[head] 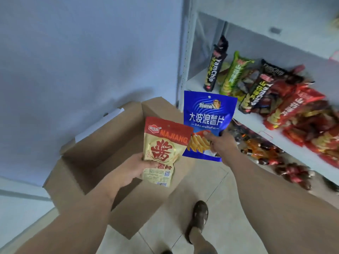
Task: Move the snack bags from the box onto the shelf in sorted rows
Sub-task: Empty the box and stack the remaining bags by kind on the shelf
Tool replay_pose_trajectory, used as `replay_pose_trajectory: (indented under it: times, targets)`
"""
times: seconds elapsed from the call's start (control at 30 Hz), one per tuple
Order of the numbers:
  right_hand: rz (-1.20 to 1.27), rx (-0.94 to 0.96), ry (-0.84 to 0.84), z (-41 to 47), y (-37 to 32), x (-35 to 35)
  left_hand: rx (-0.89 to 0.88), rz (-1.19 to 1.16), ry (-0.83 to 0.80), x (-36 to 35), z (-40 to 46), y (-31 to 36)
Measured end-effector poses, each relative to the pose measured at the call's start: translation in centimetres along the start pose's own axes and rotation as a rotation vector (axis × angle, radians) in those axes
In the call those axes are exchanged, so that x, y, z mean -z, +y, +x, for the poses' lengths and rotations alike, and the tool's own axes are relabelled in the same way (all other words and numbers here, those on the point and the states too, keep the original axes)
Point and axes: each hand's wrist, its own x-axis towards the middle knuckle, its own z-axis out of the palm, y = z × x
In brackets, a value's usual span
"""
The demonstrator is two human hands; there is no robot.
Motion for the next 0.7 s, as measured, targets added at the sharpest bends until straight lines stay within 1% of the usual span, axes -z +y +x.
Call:
replay_pose_trajectory:
  times: [0.17,0.37,0.57,0.7]
  targets:
    - [0.071,0.005,0.177,-7.4,-0.9,12.7,-0.124,0.107,-0.215,-9.7,-4.5,6.7]
    - [0.187,0.025,0.323,-12.4,-0.1,26.4,-0.243,0.203,-0.359,-21.2,-6.6,11.9]
    - [0.152,0.082,0.415,-13.0,-0.3,39.4,-0.303,0.235,-0.402,-31.8,-6.7,16.4]
    - [0.175,0.128,0.451,-11.9,-1.3,45.7,-0.337,0.195,-0.396,-37.4,-5.7,19.8]
